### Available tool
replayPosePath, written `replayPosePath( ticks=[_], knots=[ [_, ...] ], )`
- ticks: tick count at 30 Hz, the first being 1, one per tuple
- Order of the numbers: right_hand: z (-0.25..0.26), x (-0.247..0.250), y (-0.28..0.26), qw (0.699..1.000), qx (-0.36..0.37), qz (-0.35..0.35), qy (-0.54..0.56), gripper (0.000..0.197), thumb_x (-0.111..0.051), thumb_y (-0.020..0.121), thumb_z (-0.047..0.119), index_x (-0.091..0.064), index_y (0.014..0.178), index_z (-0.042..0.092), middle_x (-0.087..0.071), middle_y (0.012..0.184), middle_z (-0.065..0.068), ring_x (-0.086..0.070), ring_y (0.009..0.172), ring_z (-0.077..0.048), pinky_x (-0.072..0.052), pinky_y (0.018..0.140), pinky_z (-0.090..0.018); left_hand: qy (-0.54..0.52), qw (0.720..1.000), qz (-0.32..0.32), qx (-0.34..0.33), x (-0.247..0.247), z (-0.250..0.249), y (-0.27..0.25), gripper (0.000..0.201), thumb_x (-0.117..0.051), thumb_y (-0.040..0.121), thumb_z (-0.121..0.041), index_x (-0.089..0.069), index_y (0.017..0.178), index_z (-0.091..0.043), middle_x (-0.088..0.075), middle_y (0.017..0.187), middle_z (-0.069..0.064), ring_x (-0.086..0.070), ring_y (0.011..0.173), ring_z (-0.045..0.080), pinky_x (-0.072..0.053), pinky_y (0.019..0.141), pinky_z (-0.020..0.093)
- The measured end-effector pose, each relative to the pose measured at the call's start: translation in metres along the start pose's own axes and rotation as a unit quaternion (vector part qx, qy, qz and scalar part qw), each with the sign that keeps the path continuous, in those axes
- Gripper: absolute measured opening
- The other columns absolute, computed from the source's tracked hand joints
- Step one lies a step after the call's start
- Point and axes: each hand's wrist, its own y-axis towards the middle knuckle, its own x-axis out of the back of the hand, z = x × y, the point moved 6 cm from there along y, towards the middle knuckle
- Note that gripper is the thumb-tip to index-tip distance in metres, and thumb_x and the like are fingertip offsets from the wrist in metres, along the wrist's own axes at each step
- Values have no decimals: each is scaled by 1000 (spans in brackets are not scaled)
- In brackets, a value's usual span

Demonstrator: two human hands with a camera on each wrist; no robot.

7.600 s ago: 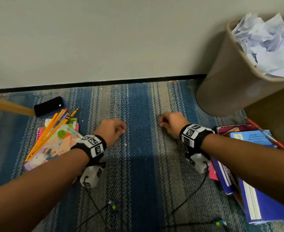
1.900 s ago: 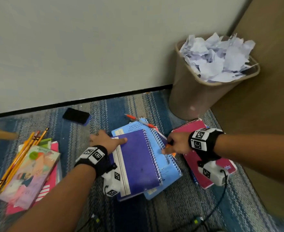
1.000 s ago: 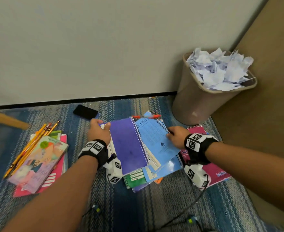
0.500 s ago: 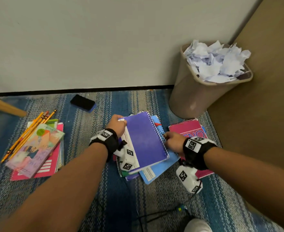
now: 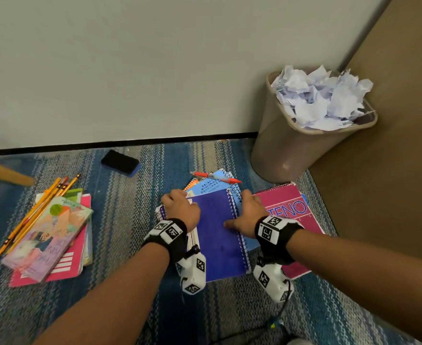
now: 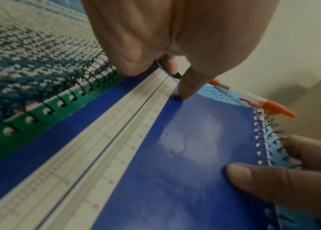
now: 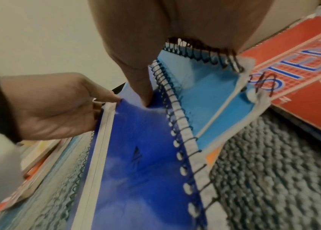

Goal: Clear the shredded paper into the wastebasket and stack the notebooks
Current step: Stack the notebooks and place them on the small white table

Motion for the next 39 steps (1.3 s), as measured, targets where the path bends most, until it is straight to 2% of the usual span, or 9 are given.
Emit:
replayPosePath(
  ticks=[4, 8, 14, 17, 21, 25, 30, 35, 39],
  knots=[
    [32, 9, -8, 993, 110, 33, -6, 65, -76, 79, 27, -35, 129, 18, -53, 125, -12, -54, 114, -31, -41, 86, -30, 39, 999, -17, -11, 21, -5, 0, 62, -71, 76, -26, -41, 130, -21, -28, 138, 13, -38, 125, 37, -34, 104, 40],
    [71, 26, -11, 974, 214, 56, -40, 57, -68, 81, 17, -33, 126, 23, -65, 109, -13, -62, 99, -33, -48, 78, -32, 52, 979, -45, -194, 58, -39, 12, 92, -68, 64, -29, -24, 145, -41, -18, 153, 6, -25, 138, 30, -28, 109, 52],
    [77, 34, -7, 970, 194, 133, -62, 62, -63, 85, 14, -27, 133, 29, -65, 101, -10, -62, 91, -28, -46, 77, -32, 166, 947, 31, -273, 91, -41, 43, 13, -66, 87, -27, -69, 99, -25, -67, 81, 0, -63, 85, 28, -49, 78, 35],
    [68, 28, -8, 965, 194, 145, -105, 67, -59, 88, 15, -20, 140, 31, -63, 85, -9, -60, 84, -30, -44, 74, -32, 271, 895, 10, -355, 91, -38, 38, 19, -54, 95, -31, -66, 108, -27, -72, 87, 3, -66, 84, 27, -48, 80, 40],
    [66, 20, -12, 960, 205, 142, -125, 73, -55, 93, 16, -14, 152, 28, -63, 120, -19, -60, 108, -34, -45, 87, -32, 279, 874, -10, -399, 81, -37, 19, 27, -39, 100, -33, -62, 109, -23, -70, 89, 2, -65, 84, 26, -38, 76, 34],
    [74, 15, -4, 960, 209, 145, -117, 73, -56, 93, 18, -17, 153, 31, -55, 137, -12, -55, 121, -29, -42, 97, -29, 232, 901, 6, -365, 64, -42, 1, 32, -37, 102, -31, -52, 125, -14, -67, 93, 11, -63, 87, 36, -43, 71, 40],
    [71, -3, -5, 958, 206, 167, -111, 70, -57, 92, 20, -21, 151, 33, -52, 140, -7, -51, 125, -28, -40, 100, -29, 166, 957, -76, -227, 74, -61, 9, 20, -31, 102, -27, -42, 110, -13, -63, 88, 15, -61, 81, 38, -36, 64, 38],
    [26, 2, 1, 978, 123, 154, 67, 47, -61, 86, 14, -38, 115, 43, -69, 109, 0, -67, 97, -24, -55, 87, -44, 258, 965, -52, -2, 106, 15, 46, 36, -36, 99, -37, -45, 120, -9, -57, 124, 20, -54, 115, 38, -38, 94, 49],
    [-11, 12, 20, 973, 35, 91, 210, 55, -60, 86, -2, -39, 113, 41, -66, 109, -6, -67, 98, -30, -56, 84, -53, 299, 953, -48, -3, 101, 56, 43, 48, -36, 96, -46, -51, 124, -9, -50, 129, 19, -45, 120, 37, -39, 99, 51]
  ],
)
